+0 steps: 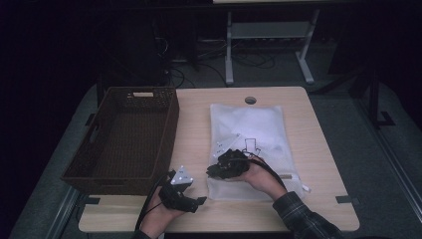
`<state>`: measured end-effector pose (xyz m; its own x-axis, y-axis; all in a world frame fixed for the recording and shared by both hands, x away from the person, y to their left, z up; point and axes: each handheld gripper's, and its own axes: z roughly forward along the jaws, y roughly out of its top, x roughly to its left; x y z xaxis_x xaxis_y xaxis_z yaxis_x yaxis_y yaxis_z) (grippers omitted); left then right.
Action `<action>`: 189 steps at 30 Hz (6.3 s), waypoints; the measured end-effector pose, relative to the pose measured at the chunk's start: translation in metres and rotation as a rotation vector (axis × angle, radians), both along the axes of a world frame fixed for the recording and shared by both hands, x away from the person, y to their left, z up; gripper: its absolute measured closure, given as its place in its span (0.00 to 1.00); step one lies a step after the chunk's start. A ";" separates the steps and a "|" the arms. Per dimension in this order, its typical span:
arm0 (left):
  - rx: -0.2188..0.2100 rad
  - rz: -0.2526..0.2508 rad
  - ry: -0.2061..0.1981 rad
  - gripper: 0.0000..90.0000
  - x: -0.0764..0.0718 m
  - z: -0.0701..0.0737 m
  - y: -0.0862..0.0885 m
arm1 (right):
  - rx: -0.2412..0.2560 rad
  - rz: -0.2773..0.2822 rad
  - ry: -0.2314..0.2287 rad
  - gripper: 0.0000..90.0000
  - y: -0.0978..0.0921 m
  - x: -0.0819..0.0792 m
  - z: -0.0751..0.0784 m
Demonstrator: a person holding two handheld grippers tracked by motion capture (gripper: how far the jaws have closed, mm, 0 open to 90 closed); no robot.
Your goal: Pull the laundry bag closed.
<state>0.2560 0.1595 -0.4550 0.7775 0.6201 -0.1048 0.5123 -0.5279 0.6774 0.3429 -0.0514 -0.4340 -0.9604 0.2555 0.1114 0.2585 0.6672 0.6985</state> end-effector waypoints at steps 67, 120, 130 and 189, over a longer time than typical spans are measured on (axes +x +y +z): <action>-0.099 -0.054 0.032 0.45 0.051 0.003 -0.029 | 0.028 -0.125 0.010 0.94 -0.086 -0.007 -0.010; 0.007 -0.157 -0.130 0.89 0.043 0.014 -0.037 | 0.102 -0.015 0.104 0.90 -0.037 -0.017 -0.001; 0.012 -0.163 -0.131 0.89 0.042 0.014 -0.037 | 0.119 -0.022 0.097 0.93 -0.037 -0.016 0.002; -0.054 -0.060 -0.010 0.92 0.046 0.008 -0.027 | -0.048 -0.249 0.045 0.96 -0.075 -0.013 -0.007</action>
<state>0.3025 0.1321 -0.4472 0.8144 0.5658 -0.1286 0.4736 -0.5200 0.7108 0.3302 -0.1264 -0.4414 -0.8615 0.4895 0.1348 0.4494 0.6114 0.6513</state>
